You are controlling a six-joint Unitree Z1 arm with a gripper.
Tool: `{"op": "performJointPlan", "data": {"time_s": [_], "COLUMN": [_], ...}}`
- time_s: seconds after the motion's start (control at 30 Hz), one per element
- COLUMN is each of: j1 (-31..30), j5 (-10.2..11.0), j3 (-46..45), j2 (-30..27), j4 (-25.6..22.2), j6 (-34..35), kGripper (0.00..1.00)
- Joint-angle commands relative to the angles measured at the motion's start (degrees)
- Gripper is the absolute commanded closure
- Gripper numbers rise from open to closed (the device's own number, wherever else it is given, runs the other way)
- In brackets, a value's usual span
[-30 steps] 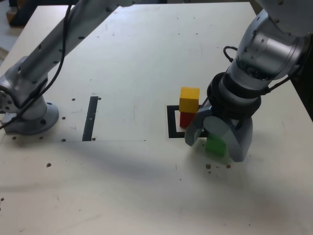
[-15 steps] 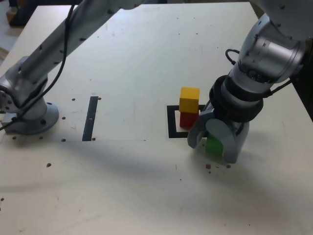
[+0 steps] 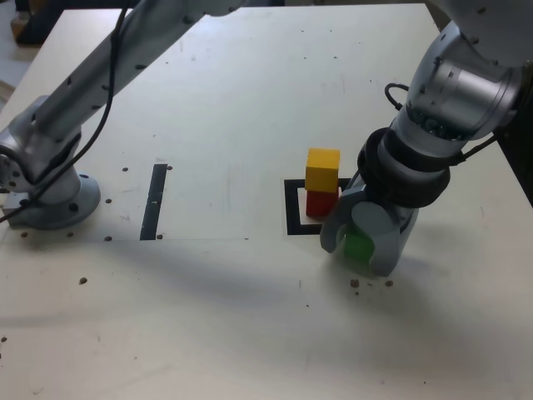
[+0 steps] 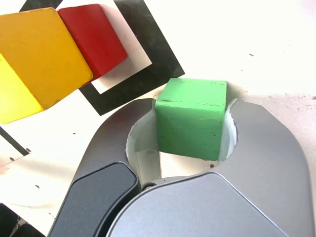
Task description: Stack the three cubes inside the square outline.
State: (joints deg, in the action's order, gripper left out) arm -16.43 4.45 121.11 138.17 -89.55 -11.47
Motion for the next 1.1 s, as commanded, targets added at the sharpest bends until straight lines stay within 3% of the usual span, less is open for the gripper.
{"op": "performJointPlan", "data": {"time_s": [0.0,0.67,1.07], "j1": [-0.1,0.2,6.0], "j5": [0.2,5.5,3.9], "j3": [0.3,-1.5,-8.5], "j2": [-1.4,-16.9,-20.1], "j4": [-0.6,-4.3,-4.1], "j6": [-0.2,2.2,6.3], "kGripper": [0.72,0.72,0.72]}}
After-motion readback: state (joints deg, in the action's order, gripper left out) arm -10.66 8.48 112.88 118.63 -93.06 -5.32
